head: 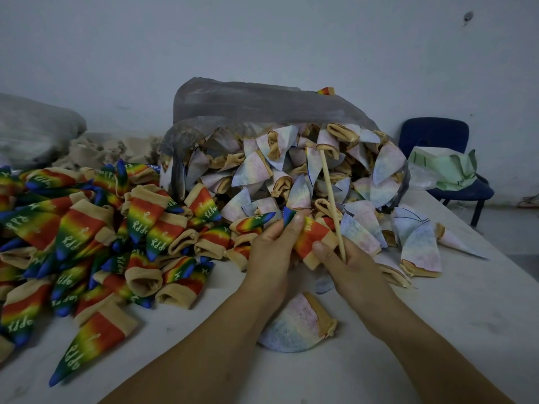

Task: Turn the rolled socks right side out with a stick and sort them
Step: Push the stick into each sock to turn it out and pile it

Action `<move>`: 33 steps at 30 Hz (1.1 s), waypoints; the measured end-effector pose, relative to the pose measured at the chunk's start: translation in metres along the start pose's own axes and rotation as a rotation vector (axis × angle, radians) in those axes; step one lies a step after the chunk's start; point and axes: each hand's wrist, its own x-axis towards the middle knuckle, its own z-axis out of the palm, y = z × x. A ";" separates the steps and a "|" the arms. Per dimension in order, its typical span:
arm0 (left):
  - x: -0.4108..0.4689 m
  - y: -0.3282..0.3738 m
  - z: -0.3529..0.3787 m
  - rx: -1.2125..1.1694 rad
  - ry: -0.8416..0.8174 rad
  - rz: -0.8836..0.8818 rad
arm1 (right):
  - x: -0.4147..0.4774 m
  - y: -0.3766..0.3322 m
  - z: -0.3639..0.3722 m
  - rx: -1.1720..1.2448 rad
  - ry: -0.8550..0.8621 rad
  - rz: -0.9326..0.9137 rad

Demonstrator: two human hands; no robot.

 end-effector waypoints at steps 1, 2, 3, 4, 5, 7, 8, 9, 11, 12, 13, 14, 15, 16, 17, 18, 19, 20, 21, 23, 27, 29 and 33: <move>0.001 0.001 -0.001 0.007 0.009 0.001 | 0.000 -0.001 0.000 0.006 -0.005 0.001; 0.002 0.003 -0.001 0.020 0.012 -0.002 | 0.000 -0.002 0.000 0.008 -0.005 0.000; 0.002 0.005 -0.003 0.056 0.017 -0.010 | 0.000 -0.004 -0.001 0.010 0.001 0.001; 0.003 0.008 -0.004 0.109 0.013 -0.035 | 0.000 -0.004 -0.003 0.009 0.014 0.000; 0.002 0.010 -0.006 0.157 -0.014 -0.074 | 0.000 -0.005 -0.006 0.005 0.031 0.004; -0.001 0.011 -0.009 0.212 -0.129 -0.161 | -0.001 -0.006 -0.012 -0.004 0.060 0.020; -0.001 0.009 -0.010 0.246 -0.180 -0.181 | -0.001 -0.006 -0.015 -0.013 0.071 0.028; 0.001 0.008 -0.011 0.283 -0.199 -0.178 | -0.001 -0.007 -0.017 -0.020 0.082 0.034; 0.004 0.015 -0.014 0.217 -0.121 -0.099 | 0.000 -0.006 -0.018 -0.020 0.114 0.050; 0.007 0.021 -0.015 0.053 -0.074 -0.065 | 0.001 -0.003 -0.018 -0.026 0.133 0.061; 0.009 0.026 -0.016 -0.129 -0.058 -0.039 | 0.001 -0.001 -0.019 -0.042 0.154 0.070; 0.012 0.029 -0.017 -0.229 -0.060 -0.015 | 0.001 0.001 -0.019 -0.057 0.175 0.077; 0.012 0.029 -0.018 -0.194 -0.082 -0.007 | 0.001 0.003 -0.019 -0.062 0.196 0.085; 0.008 0.026 -0.016 -0.035 -0.141 -0.031 | 0.001 0.004 -0.020 -0.063 0.217 0.092; 0.004 0.021 -0.014 0.228 -0.237 -0.056 | 0.002 0.005 -0.020 -0.068 0.235 0.099; 0.000 0.017 -0.013 0.553 -0.384 -0.073 | 0.002 0.005 -0.021 -0.082 0.251 0.106; -0.003 0.016 -0.014 0.836 -0.542 -0.081 | 0.003 0.006 -0.023 -0.096 0.269 0.113; -0.004 0.015 -0.015 1.010 -0.690 -0.094 | 0.004 0.006 -0.024 -0.107 0.286 0.118; -0.006 0.016 -0.017 1.083 -0.794 -0.144 | 0.004 0.006 -0.025 -0.112 0.296 0.119; -0.007 0.021 -0.019 1.173 -0.881 -0.194 | 0.004 0.007 -0.025 -0.125 0.295 0.109; -0.004 0.015 -0.015 1.423 -0.822 -0.076 | 0.003 0.007 -0.024 -0.142 0.287 0.085; -0.005 0.010 -0.014 1.373 -0.724 -0.036 | 0.003 0.007 -0.024 -0.149 0.290 0.078; -0.004 0.009 -0.012 0.996 -0.461 0.186 | 0.002 0.007 -0.021 -0.160 0.265 0.063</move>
